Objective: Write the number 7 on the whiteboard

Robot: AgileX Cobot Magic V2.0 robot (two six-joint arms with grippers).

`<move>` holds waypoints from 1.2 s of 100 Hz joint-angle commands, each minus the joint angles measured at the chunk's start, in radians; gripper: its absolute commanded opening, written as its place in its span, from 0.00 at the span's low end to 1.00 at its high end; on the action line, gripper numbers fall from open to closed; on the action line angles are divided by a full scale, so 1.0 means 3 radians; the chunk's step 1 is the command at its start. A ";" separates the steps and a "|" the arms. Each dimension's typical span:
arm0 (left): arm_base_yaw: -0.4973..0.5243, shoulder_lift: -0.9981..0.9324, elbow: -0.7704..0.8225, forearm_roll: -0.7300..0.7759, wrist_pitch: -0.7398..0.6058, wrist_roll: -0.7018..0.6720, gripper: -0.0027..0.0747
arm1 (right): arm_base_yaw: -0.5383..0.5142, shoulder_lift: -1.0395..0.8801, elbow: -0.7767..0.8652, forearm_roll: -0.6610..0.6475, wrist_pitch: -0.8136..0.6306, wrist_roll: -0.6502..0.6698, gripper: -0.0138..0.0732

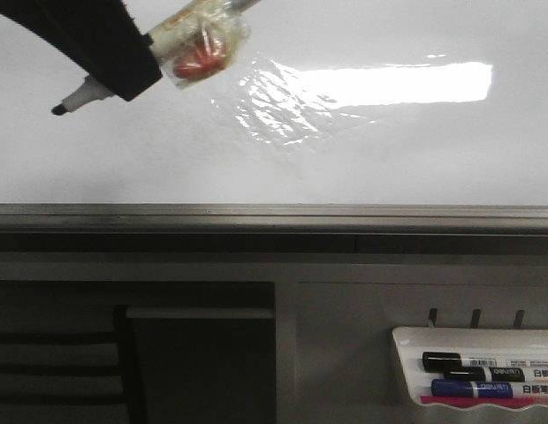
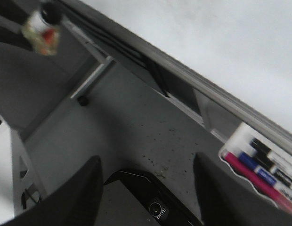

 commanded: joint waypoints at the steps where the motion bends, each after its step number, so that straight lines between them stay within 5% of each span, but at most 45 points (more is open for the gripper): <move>1: -0.0171 -0.0062 -0.0120 -0.0180 -0.0063 0.0208 0.01 | 0.0109 0.0083 -0.0167 0.0413 0.0051 -0.0568 0.58; 27: -0.0540 -0.0062 -0.0120 -0.0180 -0.0112 0.0302 0.01 | 0.0807 0.0231 -0.0209 0.0413 -0.0296 -0.1542 0.58; 57: -0.0615 -0.0062 -0.0120 -0.0180 -0.0112 0.0302 0.01 | 0.1435 0.0400 -0.0214 0.0413 -0.0717 -0.1569 0.58; 86: -0.0615 -0.0062 -0.0120 -0.0180 -0.0112 0.0302 0.01 | 0.1493 0.0514 -0.0214 0.0407 -0.0743 -0.1569 0.57; 120: -0.0615 -0.0062 -0.0120 -0.0180 -0.0112 0.0302 0.01 | 0.1493 0.0514 -0.0214 0.0407 -0.0747 -0.1569 0.34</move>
